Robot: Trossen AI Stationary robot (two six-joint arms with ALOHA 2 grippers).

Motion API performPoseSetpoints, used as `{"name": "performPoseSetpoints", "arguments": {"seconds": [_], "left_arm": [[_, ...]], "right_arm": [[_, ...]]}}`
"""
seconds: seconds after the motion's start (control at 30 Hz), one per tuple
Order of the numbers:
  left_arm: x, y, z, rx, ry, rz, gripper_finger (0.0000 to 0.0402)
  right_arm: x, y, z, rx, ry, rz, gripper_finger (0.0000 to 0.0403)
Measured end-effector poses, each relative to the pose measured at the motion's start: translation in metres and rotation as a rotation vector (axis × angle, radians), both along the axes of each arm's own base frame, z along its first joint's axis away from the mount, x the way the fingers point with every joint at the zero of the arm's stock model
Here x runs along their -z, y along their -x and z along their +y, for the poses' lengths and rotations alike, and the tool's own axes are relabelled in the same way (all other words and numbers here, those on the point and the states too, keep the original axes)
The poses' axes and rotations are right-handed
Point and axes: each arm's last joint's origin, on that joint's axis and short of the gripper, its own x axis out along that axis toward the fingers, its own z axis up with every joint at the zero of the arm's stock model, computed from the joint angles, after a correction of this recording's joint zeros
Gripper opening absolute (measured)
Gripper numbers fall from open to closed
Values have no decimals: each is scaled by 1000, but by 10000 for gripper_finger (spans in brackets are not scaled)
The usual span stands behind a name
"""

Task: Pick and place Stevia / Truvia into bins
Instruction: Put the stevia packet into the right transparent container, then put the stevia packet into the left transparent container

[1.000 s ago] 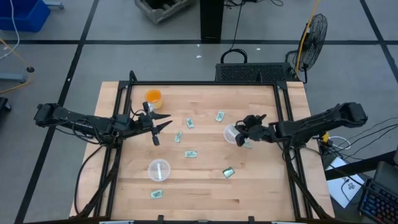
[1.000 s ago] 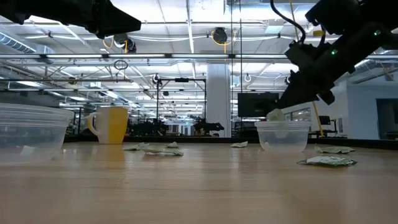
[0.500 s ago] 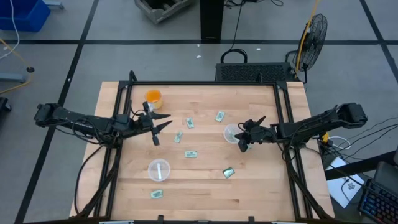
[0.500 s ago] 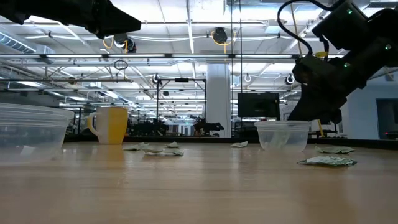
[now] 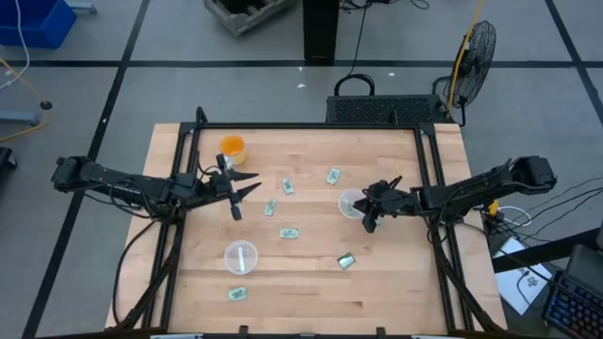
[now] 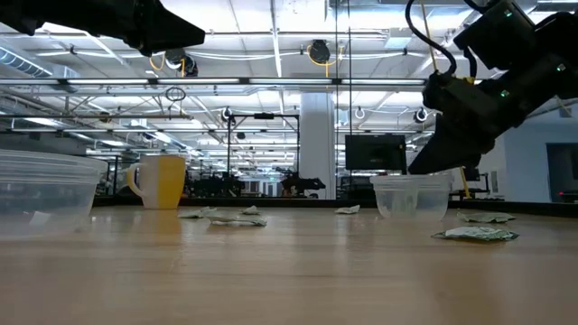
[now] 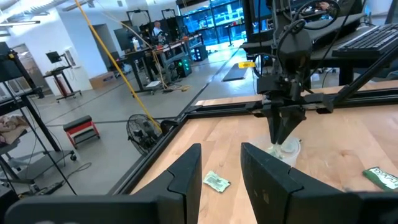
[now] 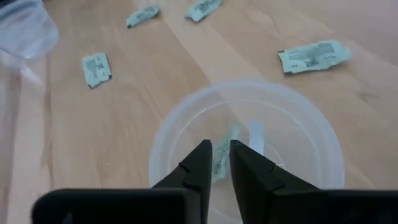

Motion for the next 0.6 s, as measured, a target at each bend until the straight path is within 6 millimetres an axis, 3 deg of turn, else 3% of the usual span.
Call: {"name": "performPoseSetpoints", "arguments": {"seconds": [0.3,0.6], "left_arm": [[0,0,0,0,0,0,118],[0,0,0,9,45,-15,118]], "right_arm": [[-4,-3,0,-57,80,-34,110],[-31,-16,0,-102,235,-294,112]]}}
